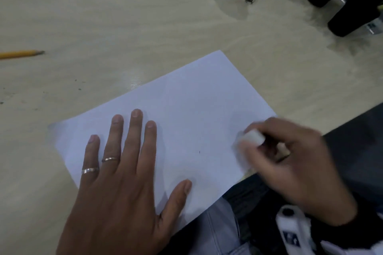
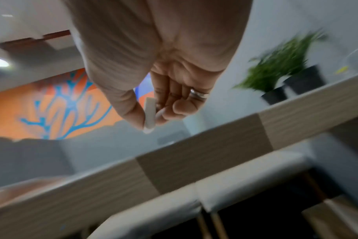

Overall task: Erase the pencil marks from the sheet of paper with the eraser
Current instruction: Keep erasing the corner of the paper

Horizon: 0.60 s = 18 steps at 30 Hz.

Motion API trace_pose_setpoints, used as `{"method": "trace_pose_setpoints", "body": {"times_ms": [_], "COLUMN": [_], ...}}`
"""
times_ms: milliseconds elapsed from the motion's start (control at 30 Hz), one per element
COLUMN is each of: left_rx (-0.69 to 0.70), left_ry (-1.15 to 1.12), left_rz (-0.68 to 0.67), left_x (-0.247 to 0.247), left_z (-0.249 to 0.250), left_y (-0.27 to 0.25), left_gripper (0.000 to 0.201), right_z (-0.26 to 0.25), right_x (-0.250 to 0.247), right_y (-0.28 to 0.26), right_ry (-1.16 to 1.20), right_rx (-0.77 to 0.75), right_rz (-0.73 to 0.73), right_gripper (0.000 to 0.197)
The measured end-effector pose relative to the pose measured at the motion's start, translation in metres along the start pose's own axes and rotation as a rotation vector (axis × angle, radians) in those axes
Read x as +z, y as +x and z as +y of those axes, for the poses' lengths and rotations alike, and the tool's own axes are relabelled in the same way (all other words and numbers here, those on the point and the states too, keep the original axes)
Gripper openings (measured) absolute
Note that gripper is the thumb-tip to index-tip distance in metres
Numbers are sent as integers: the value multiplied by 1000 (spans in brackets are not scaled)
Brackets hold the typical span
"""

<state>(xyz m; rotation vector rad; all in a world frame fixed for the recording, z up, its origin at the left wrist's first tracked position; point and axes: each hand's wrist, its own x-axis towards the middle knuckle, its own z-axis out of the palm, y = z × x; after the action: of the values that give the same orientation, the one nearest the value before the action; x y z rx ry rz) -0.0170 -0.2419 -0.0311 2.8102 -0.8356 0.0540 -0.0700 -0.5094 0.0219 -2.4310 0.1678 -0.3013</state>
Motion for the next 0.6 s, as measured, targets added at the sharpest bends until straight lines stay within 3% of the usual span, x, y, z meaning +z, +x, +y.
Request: {"method": "trace_pose_setpoints", "body": {"times_ms": [67, 100, 233, 367, 467, 533, 600], "left_rx": [-3, -1, 11, -8, 11, 22, 22], "left_ry": [14, 21, 49, 91, 130, 143, 140], "left_rz": [-13, -13, 10, 46, 75, 95, 106], "left_x": [1, 1, 4, 9, 15, 17, 18], "left_z": [0, -1, -1, -2, -3, -4, -6], "left_y": [3, 4, 5, 8, 8, 8, 9], "left_gripper": [101, 102, 105, 105, 105, 105, 105], "right_z": [-1, 9, 41, 18, 39, 53, 61], "right_x": [9, 5, -29, -20, -35, -51, -77], "right_y": [-7, -4, 24, 20, 38, 58, 76], "right_ry": [-58, -72, -198, -195, -232, -413, -349], "right_rx": [-73, -60, 13, -80, 30, 77, 197], "right_rz": [-126, -123, 59, -158, -103, 2, 29], "right_gripper": [13, 16, 19, 17, 20, 19, 11]}}
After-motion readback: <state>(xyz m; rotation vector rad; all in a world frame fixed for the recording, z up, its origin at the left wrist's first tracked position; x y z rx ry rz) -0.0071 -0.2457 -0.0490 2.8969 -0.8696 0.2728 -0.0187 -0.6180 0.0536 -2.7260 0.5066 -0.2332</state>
